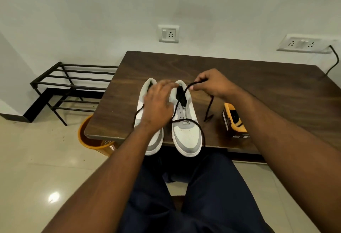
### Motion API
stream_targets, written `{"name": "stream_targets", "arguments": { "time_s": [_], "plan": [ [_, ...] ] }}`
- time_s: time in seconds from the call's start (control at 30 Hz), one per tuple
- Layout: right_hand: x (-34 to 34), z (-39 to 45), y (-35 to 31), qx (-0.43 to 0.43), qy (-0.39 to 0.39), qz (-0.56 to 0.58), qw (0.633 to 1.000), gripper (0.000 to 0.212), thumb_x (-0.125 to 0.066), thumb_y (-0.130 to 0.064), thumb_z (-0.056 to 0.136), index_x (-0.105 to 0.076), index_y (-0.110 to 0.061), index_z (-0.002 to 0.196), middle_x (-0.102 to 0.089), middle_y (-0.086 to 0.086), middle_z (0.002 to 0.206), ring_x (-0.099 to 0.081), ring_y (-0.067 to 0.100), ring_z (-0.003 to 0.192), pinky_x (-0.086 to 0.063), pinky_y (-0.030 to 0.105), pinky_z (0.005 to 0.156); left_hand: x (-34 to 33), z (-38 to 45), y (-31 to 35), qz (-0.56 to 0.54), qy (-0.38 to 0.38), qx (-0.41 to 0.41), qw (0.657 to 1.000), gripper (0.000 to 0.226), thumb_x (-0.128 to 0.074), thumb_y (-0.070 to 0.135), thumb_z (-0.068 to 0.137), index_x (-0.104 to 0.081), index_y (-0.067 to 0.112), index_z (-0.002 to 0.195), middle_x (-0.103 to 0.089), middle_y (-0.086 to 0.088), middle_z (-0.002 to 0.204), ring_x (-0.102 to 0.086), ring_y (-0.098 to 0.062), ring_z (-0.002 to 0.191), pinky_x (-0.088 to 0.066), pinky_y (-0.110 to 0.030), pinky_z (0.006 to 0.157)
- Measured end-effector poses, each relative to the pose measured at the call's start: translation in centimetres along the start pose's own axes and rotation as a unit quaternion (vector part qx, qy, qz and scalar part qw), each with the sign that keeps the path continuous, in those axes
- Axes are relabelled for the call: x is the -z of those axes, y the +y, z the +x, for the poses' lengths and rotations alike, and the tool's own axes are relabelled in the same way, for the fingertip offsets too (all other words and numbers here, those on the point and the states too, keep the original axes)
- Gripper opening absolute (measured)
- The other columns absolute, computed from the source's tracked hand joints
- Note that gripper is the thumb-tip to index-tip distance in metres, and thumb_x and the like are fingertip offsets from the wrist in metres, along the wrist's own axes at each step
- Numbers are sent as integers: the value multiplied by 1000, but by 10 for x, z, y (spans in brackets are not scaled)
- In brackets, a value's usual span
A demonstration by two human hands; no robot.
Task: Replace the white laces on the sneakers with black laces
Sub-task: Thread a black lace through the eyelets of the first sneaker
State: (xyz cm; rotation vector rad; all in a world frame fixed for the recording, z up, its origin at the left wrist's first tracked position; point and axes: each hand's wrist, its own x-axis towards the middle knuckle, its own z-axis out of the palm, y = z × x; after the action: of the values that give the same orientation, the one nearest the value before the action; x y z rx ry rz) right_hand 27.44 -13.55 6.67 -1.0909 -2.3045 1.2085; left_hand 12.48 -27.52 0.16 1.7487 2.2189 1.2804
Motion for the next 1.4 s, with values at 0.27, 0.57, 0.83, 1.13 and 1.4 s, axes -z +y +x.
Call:
{"name": "stream_targets", "arguments": {
  "time_s": [0.27,0.57,0.83,1.13,1.4],
  "plan": [
    [-29,-43,68,-112,29,-16,993,21,-71,-26,86,-70,-6,81,-67,8,71,-59,17,66,-50,34,66,-54,-52,4,-190,-87,188,960,22,-56,17,96,-71,17,112,-73,1,103,-67,-13,96,-54,-35,90],
    [-44,-40,91,-269,68,240,930,31,-60,-36,90,-68,-7,96,-71,9,86,-66,22,77,-54,38,77,-54,-38,10,172,-210,68,960,25,-47,26,97,-65,19,113,-67,-6,109,-62,-31,101,-48,-38,80],
    [-64,-9,109,-265,102,-221,933,33,-62,-37,89,-63,-8,104,-67,13,104,-66,34,91,-55,37,76,-76,-38,1,104,-184,95,973,26,-55,32,98,-67,14,112,-54,-6,104,-59,-27,92,-49,-40,77],
    [-91,-9,138,-186,121,-206,953,26,-44,-2,89,-62,-10,104,-62,15,112,-59,38,101,-47,38,80,-39,-51,-15,28,72,272,959,14,-59,27,93,-64,14,94,-54,-1,99,-51,-14,77,-37,-29,65],
    [-91,-38,121,-195,278,163,926,27,-56,-3,86,-66,-27,77,-67,0,81,-54,10,63,-45,28,63,-20,-43,-28,-92,279,412,863,53,-56,6,89,-44,19,139,-41,-10,133,-48,-28,117,-46,-45,98]
  ]
}}
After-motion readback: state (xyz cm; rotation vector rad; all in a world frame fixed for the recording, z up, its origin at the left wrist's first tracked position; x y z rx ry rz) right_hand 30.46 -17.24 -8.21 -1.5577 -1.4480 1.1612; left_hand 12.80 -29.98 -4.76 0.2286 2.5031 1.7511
